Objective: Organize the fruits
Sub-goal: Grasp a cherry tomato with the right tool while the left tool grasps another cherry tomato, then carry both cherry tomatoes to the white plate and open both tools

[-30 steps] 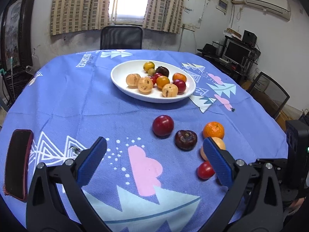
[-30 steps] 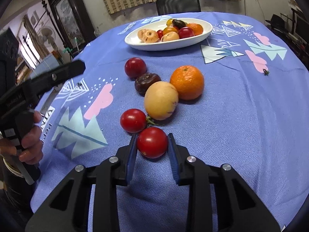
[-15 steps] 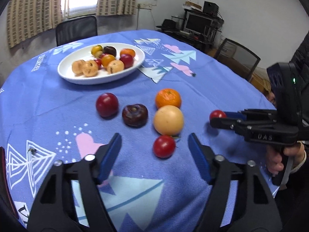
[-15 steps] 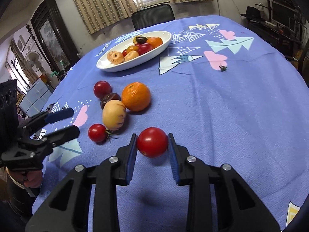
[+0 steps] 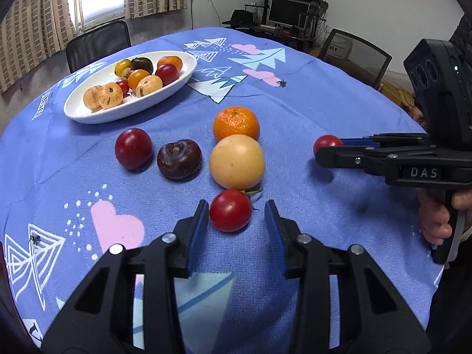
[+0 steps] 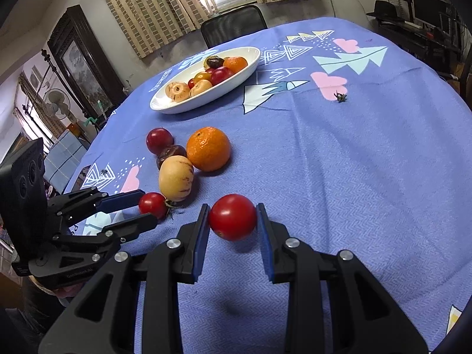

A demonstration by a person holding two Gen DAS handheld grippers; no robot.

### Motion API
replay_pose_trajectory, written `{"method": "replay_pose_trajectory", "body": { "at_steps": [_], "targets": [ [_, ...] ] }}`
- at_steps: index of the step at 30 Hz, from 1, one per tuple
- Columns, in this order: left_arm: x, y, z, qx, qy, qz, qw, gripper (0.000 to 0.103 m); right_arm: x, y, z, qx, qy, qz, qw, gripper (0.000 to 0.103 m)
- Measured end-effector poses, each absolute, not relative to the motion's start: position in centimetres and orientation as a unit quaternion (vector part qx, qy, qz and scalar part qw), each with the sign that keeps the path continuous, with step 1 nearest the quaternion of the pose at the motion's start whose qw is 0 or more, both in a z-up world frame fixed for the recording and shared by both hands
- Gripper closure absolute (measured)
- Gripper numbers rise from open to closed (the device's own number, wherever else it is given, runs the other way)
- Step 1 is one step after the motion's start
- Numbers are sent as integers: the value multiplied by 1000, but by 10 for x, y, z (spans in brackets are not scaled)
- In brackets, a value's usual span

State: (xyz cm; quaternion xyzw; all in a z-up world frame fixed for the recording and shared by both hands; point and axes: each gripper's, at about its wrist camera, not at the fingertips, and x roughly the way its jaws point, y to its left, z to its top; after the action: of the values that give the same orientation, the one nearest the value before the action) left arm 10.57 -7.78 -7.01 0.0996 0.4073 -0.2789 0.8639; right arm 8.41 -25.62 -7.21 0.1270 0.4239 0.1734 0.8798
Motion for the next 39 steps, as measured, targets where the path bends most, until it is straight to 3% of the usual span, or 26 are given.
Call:
{"method": "replay_pose_trajectory", "body": {
  "at_steps": [8,26,39],
  "targets": [
    [111,-81,-77,108,413,-268,864,71,85,-259,-74,135,427,177,877,71],
    [97,-64,-62,69,399,-273,873,72,78,-249,-64,94,416,187,885,71],
    [132,-21,-18,21,393,-257,883,72,110,-241,-13,57,397,230,887,71]
  ]
}}
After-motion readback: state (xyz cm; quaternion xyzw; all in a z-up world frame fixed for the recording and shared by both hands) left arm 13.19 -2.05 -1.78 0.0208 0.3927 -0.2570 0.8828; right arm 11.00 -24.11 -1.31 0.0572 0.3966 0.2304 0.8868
